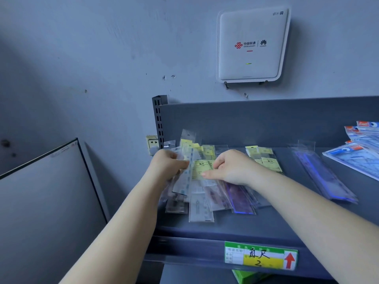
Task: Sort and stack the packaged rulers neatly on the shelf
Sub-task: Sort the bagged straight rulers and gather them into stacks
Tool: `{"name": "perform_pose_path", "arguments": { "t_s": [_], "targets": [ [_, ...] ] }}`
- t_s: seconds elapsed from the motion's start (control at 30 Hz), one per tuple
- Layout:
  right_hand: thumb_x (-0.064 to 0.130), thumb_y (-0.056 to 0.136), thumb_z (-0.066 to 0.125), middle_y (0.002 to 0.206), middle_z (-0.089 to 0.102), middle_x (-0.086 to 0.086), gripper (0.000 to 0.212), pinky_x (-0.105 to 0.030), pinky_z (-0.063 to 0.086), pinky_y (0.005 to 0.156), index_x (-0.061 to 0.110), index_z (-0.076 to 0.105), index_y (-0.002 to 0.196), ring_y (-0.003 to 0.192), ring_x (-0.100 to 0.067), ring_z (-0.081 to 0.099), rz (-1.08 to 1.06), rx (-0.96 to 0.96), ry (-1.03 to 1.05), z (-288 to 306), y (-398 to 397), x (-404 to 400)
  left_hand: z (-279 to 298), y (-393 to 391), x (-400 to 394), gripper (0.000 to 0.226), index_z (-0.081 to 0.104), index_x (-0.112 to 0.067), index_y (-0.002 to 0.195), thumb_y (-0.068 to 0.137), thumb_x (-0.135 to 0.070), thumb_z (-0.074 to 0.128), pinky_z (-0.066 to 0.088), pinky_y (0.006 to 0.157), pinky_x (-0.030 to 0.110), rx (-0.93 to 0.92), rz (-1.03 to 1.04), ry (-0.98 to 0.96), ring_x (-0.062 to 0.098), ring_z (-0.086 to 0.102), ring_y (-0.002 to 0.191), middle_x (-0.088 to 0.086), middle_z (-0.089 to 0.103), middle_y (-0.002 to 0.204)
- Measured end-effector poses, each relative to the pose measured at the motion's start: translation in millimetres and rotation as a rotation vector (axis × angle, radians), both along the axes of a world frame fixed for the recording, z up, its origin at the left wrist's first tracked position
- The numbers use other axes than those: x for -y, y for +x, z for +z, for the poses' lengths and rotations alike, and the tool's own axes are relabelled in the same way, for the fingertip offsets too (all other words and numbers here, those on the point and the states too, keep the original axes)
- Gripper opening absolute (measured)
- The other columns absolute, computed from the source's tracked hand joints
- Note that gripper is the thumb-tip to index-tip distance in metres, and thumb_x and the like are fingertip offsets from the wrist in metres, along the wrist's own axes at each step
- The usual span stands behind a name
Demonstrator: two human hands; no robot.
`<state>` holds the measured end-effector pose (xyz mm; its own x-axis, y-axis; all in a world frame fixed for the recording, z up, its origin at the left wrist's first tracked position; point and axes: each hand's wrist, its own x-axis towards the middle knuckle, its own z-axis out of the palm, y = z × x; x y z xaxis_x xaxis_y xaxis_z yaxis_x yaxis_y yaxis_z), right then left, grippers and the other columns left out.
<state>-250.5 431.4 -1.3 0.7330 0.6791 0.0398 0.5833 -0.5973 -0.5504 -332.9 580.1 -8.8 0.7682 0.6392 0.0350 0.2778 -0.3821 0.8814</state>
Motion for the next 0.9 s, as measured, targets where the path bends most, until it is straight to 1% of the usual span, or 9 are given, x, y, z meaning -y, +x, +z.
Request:
{"name": "perform_pose_path", "arguments": {
  "t_s": [0.07,0.17,0.33,0.43,0.5,0.67,0.73,0.8,0.9],
  "targets": [
    [0.053,0.071,0.073,0.057,0.032,-0.002,0.054,-0.028,0.023,0.049,0.008,0.044,0.059,0.053,-0.019,0.033,-0.024,0.071,-0.089,1.5,-6.2,-5.7,0.3,-2.1,-2.4,0.010,0.055,-0.005,0.080,0.086,-0.010,0.062,0.030,0.050,0.023,0.049,0.017,-0.082,0.018,0.043,0.055,0.011,0.054,0.075],
    [0.049,0.068,0.077,0.057,0.021,-0.002,0.063,-0.028,0.017,0.044,0.015,0.025,0.056,0.047,-0.016,0.025,-0.052,0.070,-0.118,3.7,-9.9,-8.0,2.3,-5.2,-1.4,0.011,0.057,-0.013,0.080,0.089,-0.008,0.058,0.029,0.051,0.024,0.158,0.008,-0.226,0.014,0.044,0.056,0.003,0.058,0.073],
    [0.037,0.071,0.078,0.049,0.029,-0.003,0.040,-0.021,0.018,0.041,0.012,0.048,0.067,0.039,-0.018,0.022,-0.060,-0.163,0.004,1.6,-6.8,-1.3,3.4,-7.1,-1.9,0.014,0.055,-0.016,0.078,0.089,-0.008,0.059,0.027,0.050,0.024,0.233,0.011,-0.356,0.013,0.043,0.054,0.001,0.059,0.073],
    [0.027,0.078,0.073,0.052,0.027,-0.005,0.030,-0.021,0.016,0.044,0.012,0.049,0.070,0.045,-0.018,0.019,-0.025,-0.246,0.106,-1.6,-5.9,1.4,3.4,-7.5,-2.5,0.012,0.055,-0.015,0.081,0.089,-0.008,0.059,0.026,0.048,0.024,0.237,0.008,-0.392,0.013,0.043,0.053,0.002,0.059,0.074],
    [0.022,0.082,0.069,0.052,0.032,-0.004,0.027,-0.021,0.019,0.043,0.009,0.053,0.064,0.045,-0.017,0.024,-0.033,-0.248,0.204,-0.5,-3.2,4.9,3.7,-8.6,-2.5,0.012,0.056,-0.016,0.080,0.088,-0.008,0.060,0.026,0.046,0.022,0.248,0.002,-0.389,0.012,0.043,0.052,0.001,0.060,0.073],
    [0.024,0.088,0.063,0.036,0.040,0.010,0.021,-0.020,0.027,0.040,0.012,0.062,0.071,0.029,-0.004,0.032,-0.181,-0.170,0.458,14.0,13.6,33.3,6.5,-5.8,1.0,0.011,0.058,-0.015,0.078,0.084,-0.012,0.067,0.026,0.046,0.020,0.276,-0.051,-0.336,0.011,0.044,0.051,-0.003,0.064,0.067],
    [0.023,0.087,0.063,0.049,0.052,0.006,0.014,-0.020,0.030,0.042,0.011,0.063,0.079,0.035,-0.003,0.039,-0.264,-0.099,0.533,18.2,24.6,50.9,9.5,-2.5,5.4,0.012,0.057,-0.016,0.077,0.083,-0.013,0.068,0.026,0.046,0.020,0.264,-0.077,-0.320,0.011,0.044,0.052,-0.007,0.066,0.061],
    [0.022,0.085,0.064,0.078,0.064,-0.002,0.016,-0.024,0.034,0.051,0.012,0.059,0.097,0.057,-0.008,0.054,-0.344,-0.028,0.521,18.0,33.2,66.2,13.0,0.3,8.4,0.013,0.057,-0.016,0.075,0.083,-0.014,0.068,0.027,0.045,0.019,0.265,-0.091,-0.318,0.011,0.044,0.053,-0.009,0.066,0.059],
    [0.030,0.086,0.062,0.114,0.060,-0.005,0.043,-0.027,0.034,0.060,0.011,0.045,0.120,0.101,-0.024,0.056,-0.418,0.137,0.095,9.0,38.3,81.2,18.4,4.7,15.6,0.014,0.058,-0.016,0.073,0.083,-0.014,0.067,0.030,0.040,0.015,0.283,-0.131,-0.340,0.009,0.043,0.051,-0.004,0.066,0.064]
  ]
}}
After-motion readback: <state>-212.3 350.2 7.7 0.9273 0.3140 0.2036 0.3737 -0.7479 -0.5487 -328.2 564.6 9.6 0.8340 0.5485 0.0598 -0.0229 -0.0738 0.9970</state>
